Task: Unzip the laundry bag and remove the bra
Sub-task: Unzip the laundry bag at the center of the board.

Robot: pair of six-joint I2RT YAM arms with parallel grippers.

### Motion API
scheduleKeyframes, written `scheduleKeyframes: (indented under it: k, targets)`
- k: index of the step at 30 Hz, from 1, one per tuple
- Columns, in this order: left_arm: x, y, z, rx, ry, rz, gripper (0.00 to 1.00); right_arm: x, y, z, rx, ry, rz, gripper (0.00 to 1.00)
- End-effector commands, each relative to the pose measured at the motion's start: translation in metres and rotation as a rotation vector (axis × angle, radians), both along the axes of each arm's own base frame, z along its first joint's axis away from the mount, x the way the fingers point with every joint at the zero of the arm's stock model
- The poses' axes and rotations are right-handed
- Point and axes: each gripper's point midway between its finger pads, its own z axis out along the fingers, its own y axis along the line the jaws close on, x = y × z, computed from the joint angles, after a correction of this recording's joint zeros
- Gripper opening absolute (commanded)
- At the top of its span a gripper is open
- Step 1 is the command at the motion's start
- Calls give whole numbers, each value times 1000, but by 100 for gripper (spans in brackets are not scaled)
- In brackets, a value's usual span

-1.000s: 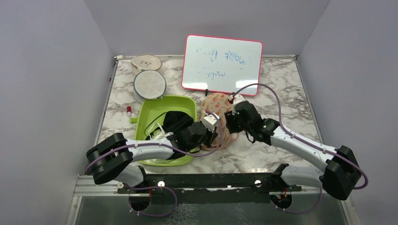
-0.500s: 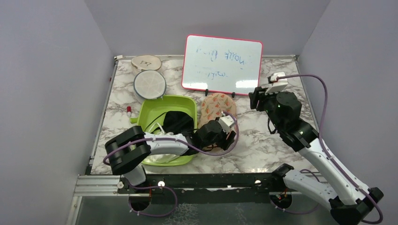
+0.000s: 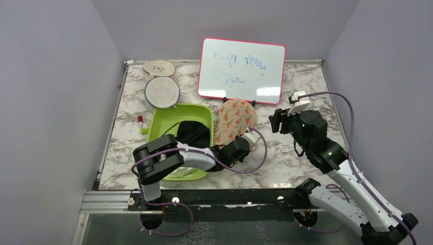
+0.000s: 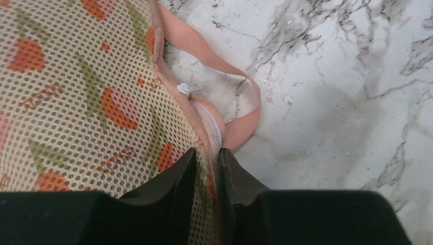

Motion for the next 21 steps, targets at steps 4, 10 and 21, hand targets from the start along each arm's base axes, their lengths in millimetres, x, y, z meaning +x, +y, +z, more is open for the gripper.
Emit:
scheduleKeyframes:
  k: [4, 10, 21]
  targets:
    - [2, 37, 13, 45, -36, 71, 3, -3, 40, -42, -14, 119, 199, 66]
    - [-12, 49, 28, -52, 23, 48, 0, -17, 90, -90, 105, 260, 463, 64]
    - [-26, 64, 36, -139, 43, -8, 0, -37, 114, -128, 465, 389, 784, 43]
